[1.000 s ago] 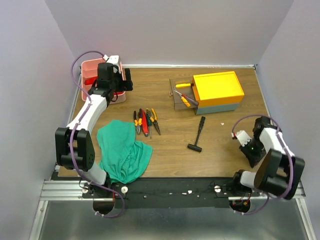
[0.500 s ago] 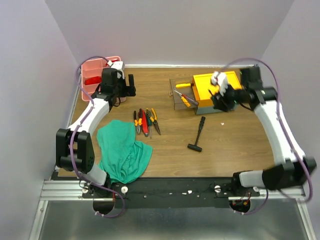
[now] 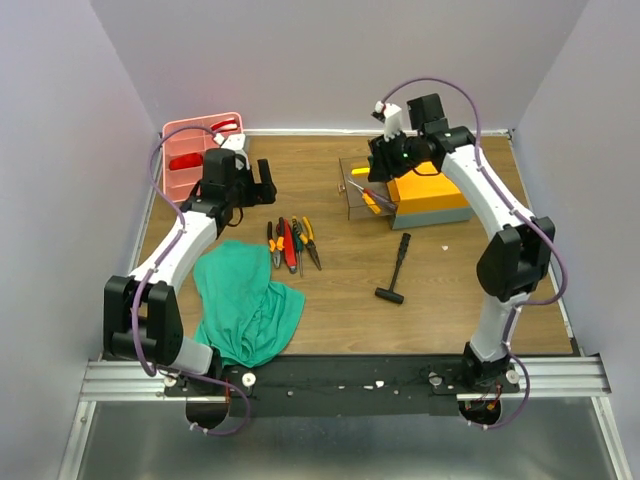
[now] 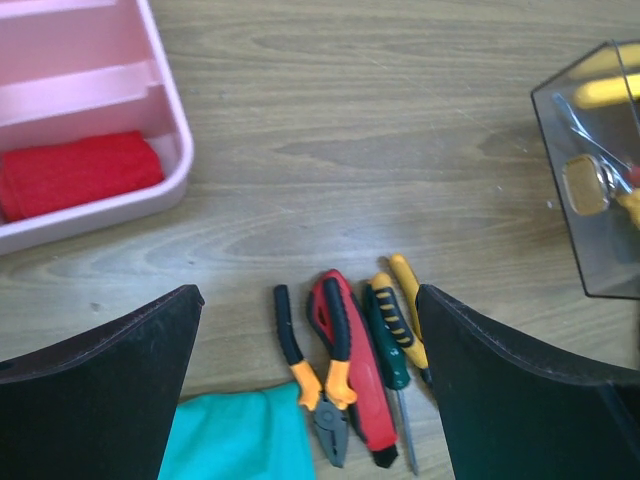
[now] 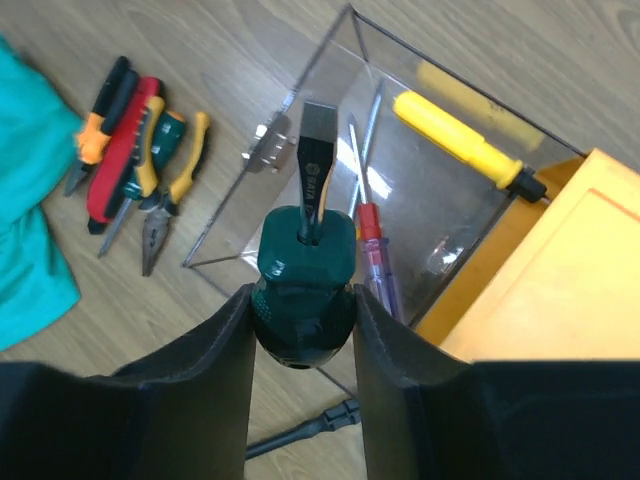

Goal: Sort the tools into containers

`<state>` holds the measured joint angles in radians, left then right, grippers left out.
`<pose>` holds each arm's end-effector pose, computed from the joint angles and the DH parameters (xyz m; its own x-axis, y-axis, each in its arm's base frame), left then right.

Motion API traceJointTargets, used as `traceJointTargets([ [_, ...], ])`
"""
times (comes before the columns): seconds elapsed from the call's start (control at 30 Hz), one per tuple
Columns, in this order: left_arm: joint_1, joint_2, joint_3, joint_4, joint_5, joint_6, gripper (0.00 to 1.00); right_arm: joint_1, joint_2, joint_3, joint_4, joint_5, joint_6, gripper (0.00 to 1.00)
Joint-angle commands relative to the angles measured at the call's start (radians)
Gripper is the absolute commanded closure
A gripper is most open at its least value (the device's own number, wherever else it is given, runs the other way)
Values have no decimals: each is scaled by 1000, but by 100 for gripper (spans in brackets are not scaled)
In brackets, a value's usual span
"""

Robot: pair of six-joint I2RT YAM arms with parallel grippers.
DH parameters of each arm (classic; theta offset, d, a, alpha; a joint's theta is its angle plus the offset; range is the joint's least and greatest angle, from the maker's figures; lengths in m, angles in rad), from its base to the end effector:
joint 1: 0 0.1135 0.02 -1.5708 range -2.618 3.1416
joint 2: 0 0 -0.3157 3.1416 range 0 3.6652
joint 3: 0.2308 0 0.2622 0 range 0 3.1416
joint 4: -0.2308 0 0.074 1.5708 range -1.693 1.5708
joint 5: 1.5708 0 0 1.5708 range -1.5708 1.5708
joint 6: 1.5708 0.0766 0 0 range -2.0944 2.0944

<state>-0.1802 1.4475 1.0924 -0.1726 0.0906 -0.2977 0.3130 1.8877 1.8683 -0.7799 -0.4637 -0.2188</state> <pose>0.3639 -0.0733 0.3186 -0.5485 -0.1970 -0.8126 0.0989 0.9498 -0.2970 0.4405 0.1786 0.3663 -0.5416 -0.3793 -0.7502 -0.7065 0.6890 0.1616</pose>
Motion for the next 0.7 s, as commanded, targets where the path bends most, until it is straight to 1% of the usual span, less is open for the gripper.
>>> traceJointTargets([
  [0.0,-51,25,-8,10,47,-70,1,9,48,0,2,114,82,42],
  [0.1,-88,69,18,1,58,-80,1,11,19,-17,22,105,88,31],
  [0.17,-106,102,29,-1,57,-81,3,11,-16,-15,30,102,88,29],
  [0.27,-114,143,31,-10,37,-77,9,11,-74,-20,37,85,84,28],
  [0.3,-114,151,29,-13,40,-78,19,9,-88,-24,41,77,82,28],
  [0.37,-116,168,9,-13,61,-81,29,11,-128,-47,45,51,82,28],
  [0.4,-120,171,0,-11,81,-92,41,11,-139,-60,45,46,81,28],
  [0.47,-131,180,-25,-4,92,-101,56,9,-171,-102,57,43,87,28],
  [0.5,-139,185,-32,-1,93,-115,66,11,-176,-116,59,43,84,28],
  [0.6,-172,201,-49,13,90,-126,81,9,-194,-155,64,56,75,29],
  [0.67,-202,221,-48,16,83,-121,85,11,-202,-166,64,56,68,29],
])
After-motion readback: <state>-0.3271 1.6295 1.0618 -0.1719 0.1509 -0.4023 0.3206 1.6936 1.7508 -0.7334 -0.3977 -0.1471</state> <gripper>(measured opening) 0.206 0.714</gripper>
